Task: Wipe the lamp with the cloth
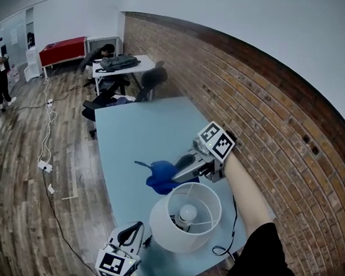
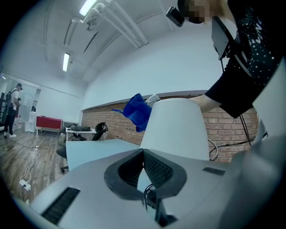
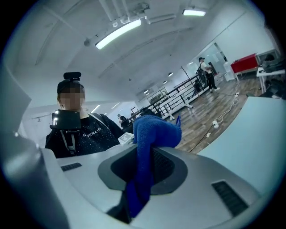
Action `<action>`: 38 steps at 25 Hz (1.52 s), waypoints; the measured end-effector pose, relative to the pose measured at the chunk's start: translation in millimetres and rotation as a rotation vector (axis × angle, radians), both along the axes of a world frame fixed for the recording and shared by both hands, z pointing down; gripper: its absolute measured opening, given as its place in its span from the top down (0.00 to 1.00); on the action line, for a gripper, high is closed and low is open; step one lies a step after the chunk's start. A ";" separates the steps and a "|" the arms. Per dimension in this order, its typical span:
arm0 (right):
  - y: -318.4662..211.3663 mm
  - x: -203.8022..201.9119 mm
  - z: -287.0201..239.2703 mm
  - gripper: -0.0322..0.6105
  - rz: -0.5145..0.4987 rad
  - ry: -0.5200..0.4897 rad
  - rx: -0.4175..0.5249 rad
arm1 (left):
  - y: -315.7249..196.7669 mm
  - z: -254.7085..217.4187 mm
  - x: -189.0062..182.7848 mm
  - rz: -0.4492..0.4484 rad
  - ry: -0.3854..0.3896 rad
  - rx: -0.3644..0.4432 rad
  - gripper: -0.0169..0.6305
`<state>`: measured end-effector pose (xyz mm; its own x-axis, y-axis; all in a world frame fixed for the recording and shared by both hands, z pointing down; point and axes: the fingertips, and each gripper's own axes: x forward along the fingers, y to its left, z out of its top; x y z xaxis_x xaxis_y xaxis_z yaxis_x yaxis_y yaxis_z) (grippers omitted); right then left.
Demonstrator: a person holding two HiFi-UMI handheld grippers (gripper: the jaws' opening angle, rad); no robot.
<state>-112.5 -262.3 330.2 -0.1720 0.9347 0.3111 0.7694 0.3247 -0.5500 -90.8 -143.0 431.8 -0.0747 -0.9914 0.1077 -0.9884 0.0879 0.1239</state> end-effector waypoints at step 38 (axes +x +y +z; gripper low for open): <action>64.5 12.3 -143.0 0.85 1.191 -0.375 0.542 | -22.3 -8.5 -45.1 0.539 -0.005 0.072 0.96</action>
